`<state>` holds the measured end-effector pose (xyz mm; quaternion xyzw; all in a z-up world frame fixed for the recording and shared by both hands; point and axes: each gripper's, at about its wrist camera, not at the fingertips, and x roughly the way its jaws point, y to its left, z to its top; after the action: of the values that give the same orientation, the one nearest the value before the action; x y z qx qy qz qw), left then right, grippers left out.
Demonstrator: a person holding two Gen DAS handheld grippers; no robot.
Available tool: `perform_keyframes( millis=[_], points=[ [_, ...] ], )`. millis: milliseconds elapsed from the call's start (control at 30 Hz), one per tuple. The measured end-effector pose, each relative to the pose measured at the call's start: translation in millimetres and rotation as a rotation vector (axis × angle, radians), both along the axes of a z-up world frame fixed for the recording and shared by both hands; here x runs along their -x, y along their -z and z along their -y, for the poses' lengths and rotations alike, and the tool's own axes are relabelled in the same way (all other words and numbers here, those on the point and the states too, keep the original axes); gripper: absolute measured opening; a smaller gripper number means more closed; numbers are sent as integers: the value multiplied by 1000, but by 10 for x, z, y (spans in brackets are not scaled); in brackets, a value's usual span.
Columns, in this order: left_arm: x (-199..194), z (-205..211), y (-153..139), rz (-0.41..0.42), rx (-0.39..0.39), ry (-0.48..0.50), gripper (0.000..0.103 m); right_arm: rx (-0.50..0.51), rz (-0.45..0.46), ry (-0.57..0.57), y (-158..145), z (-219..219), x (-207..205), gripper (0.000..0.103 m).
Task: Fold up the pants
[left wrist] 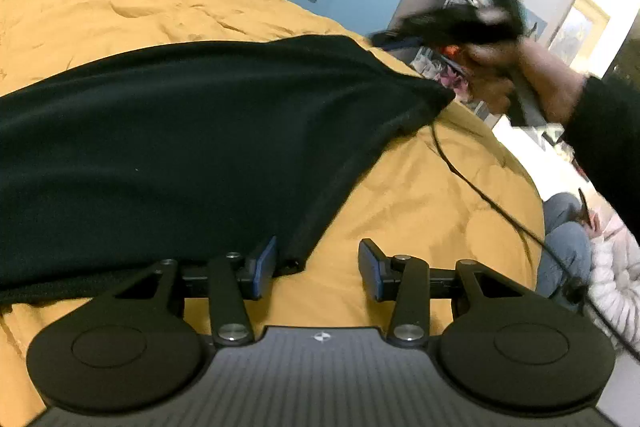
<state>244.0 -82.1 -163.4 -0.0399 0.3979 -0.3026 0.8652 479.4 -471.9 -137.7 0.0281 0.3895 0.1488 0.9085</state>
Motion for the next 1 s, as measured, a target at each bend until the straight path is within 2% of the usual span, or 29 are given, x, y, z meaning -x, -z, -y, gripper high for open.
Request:
perform_keyframes(
  millis=[67, 133, 167, 233, 300, 367, 433, 467, 500, 567, 700, 767, 900, 1000],
  points=[
    [24, -5, 16, -23, 4, 1, 50, 17, -42, 11, 165, -181, -225, 21],
    [32, -29, 66, -66, 22, 3, 50, 101, -78, 93, 373, -281, -453, 14],
    [60, -47, 78, -63, 27, -2, 50, 120, -73, 151, 409, -290, -503, 0],
    [119, -94, 44, -39, 32, -11, 50, 102, -13, 288, 320, -249, -462, 0],
    [181, -202, -14, -32, 54, -33, 50, 63, 63, 329, 168, -230, -312, 24],
    [263, -386, -111, -22, 80, -67, 50, 32, 120, 275, -5, -305, -86, 28],
    [386, -684, -234, 5, 117, -122, 57, 25, 158, 200, -173, -447, 188, 29],
    [455, -876, -293, 17, 135, -164, 64, 16, 173, 168, -233, -522, 325, 31],
    [512, -1086, -346, 30, 153, -214, 65, 4, 184, 135, -302, -608, 482, 37],
    [626, -1561, -421, 51, 184, -335, 69, -28, 195, 71, -373, -825, 738, 40],
    [868, -2737, -470, 46, 279, -655, 75, -103, 172, -49, -405, -1423, 1078, 43],
    [999, -3318, -419, 15, 345, -818, 75, -125, 158, -110, -397, -1832, 1270, 44],
    [1240, -4210, -283, 7, 441, -1063, 76, -137, 146, -236, -286, -2852, 1523, 45],
    [1319, -4638, -151, -2, 514, -1163, 77, -143, 117, -301, -164, -3608, 1646, 45]
  ],
)
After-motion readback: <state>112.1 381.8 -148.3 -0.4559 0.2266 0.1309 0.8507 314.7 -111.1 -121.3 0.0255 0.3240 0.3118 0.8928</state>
